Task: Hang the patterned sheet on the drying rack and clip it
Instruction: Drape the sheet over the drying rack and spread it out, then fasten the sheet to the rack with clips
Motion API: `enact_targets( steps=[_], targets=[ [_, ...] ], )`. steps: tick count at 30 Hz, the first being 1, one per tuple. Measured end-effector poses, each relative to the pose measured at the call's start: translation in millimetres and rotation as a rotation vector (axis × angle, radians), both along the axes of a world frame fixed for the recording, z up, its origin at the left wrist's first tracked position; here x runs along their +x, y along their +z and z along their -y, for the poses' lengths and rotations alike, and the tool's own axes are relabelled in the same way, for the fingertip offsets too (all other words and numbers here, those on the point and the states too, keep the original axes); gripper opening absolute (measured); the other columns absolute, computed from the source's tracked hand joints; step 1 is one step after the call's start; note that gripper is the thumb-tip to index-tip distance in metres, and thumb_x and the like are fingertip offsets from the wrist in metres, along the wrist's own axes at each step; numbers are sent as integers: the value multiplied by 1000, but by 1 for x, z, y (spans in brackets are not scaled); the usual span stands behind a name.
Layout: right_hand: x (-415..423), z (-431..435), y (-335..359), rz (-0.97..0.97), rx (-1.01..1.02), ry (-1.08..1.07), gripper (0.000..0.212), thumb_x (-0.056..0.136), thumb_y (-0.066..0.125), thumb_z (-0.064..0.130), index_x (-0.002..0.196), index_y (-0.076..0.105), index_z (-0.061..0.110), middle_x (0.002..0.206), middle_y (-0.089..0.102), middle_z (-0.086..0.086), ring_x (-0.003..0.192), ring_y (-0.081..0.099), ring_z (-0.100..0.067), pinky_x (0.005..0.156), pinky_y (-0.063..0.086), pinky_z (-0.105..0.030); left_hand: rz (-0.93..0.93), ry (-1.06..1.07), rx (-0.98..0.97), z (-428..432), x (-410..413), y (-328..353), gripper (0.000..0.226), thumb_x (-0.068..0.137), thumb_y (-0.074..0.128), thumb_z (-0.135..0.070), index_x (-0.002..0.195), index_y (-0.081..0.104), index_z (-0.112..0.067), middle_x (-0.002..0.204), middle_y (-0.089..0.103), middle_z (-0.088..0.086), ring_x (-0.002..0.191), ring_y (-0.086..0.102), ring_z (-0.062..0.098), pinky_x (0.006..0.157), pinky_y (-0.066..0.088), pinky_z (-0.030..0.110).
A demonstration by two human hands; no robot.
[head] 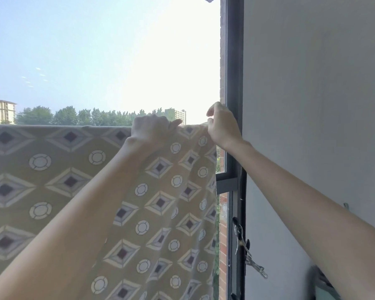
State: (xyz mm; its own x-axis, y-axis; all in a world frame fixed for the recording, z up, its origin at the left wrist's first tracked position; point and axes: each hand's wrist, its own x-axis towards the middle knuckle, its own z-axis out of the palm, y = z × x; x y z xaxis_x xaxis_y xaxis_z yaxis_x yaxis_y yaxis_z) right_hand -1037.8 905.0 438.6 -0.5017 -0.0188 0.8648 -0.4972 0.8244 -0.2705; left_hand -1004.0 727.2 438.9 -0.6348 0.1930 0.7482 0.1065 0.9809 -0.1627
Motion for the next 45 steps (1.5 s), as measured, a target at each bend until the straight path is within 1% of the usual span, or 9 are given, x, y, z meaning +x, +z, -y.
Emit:
enact_targets(
  steps=[7, 10, 15, 18, 24, 28, 32, 41, 45],
  targets=[
    [-21, 12, -46, 32, 280, 171, 43, 103, 22, 33, 137, 40, 14, 140, 43, -4, 132, 31, -21, 113, 24, -38, -257, 95, -191, 13, -2, -14, 58, 101, 16, -41, 60, 48, -15, 52, 45, -3, 46, 44, 12, 50, 32, 23],
    [-28, 9, -55, 54, 298, 170, 51, 103, 29, 27, 150, 14, 15, 157, 16, 0, 146, 6, -18, 120, 8, -38, -382, 95, -317, 28, -12, -37, 26, 99, 40, -31, 109, 59, -17, 92, 64, 0, 87, 59, 20, 91, 40, 39],
    [-18, 4, -68, -12, 307, 78, 52, 103, 30, 25, 151, 14, 15, 158, 16, 1, 144, 10, -21, 117, 20, -40, -381, -41, -276, 36, -15, -76, 72, 83, 51, 7, 147, 21, -6, 154, 23, 10, 143, 18, 28, 117, 10, 47],
    [0, -4, -85, -26, 278, 91, 51, 100, 41, 20, 148, 27, 16, 152, 25, 2, 131, 24, -24, 102, 41, -42, -327, -37, -233, 24, 0, -96, 78, 79, 56, 9, 147, 22, -6, 157, 14, 8, 144, 9, 29, 117, 12, 48],
    [43, -35, -110, 240, 338, 235, 54, 100, 37, 15, 150, 22, 28, 156, 11, 19, 141, 21, -20, 108, 36, -42, -150, -58, -101, -8, 28, -147, 50, 94, 34, -26, 144, 34, -18, 151, 31, 8, 142, 21, 28, 115, 16, 52],
    [65, -56, -127, 386, 345, 294, 53, 99, 37, 15, 148, 26, 32, 155, 7, 26, 127, 45, -18, 94, 41, -28, 134, -33, 69, -34, 55, -172, 54, 99, 27, -31, 150, 7, -27, 158, -3, 0, 145, -6, 20, 117, 0, 45],
    [87, -76, -142, 438, 338, 306, 52, 99, 38, 17, 148, 26, 32, 155, 15, 20, 126, 44, -18, 96, 43, -33, 349, -44, 175, -55, 73, -183, 63, 97, 37, -24, 150, 4, -28, 157, -14, -2, 145, -9, 22, 116, 10, 48],
    [107, -134, -185, 440, 45, 215, 30, 95, 47, 17, 123, 56, 19, 124, 55, 1, 100, 54, -13, 85, 47, -32, 415, -119, 346, -80, 91, -198, 57, 96, 41, -25, 148, 19, -29, 158, 1, -1, 145, -6, 23, 114, 18, 45],
    [98, -147, -218, 521, -87, 141, 24, 93, 51, 18, 116, 55, 11, 114, 59, -5, 96, 54, -16, 80, 44, -26, 251, -175, 371, -92, 87, -223, 45, 94, 41, -22, 139, 40, -26, 144, 37, 2, 133, 33, 29, 101, 38, 44]
  ],
)
